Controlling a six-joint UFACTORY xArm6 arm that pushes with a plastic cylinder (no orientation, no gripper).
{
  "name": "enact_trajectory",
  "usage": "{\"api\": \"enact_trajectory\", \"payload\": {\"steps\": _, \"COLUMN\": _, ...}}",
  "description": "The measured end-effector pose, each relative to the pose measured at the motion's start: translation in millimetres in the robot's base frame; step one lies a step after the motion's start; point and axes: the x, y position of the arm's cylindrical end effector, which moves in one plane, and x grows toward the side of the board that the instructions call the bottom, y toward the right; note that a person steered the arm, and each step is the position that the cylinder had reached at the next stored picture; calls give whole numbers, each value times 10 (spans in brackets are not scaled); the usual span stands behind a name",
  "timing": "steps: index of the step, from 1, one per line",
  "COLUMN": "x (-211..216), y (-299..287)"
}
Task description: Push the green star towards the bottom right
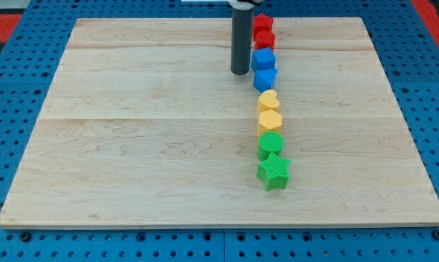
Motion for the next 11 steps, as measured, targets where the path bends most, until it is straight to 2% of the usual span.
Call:
{"api": "enact_trajectory", "payload": {"steps": 2, "x": 767, "y": -367}}
{"api": "enact_trajectory", "payload": {"steps": 4, "x": 1839, "y": -539}}
{"api": "enact_trajectory", "payload": {"steps": 5, "x": 1881, "y": -540}}
{"api": "enact_trajectory", "payload": {"steps": 7, "x": 1807, "y": 254}}
{"api": "enact_trajectory", "payload": {"steps": 8, "x": 1824, "y": 241}}
{"api": "enact_trajectory", "payload": {"steps": 9, "x": 1995, "y": -64}}
{"api": "enact_trajectory", "payload": {"steps": 11, "x": 2086, "y": 52}}
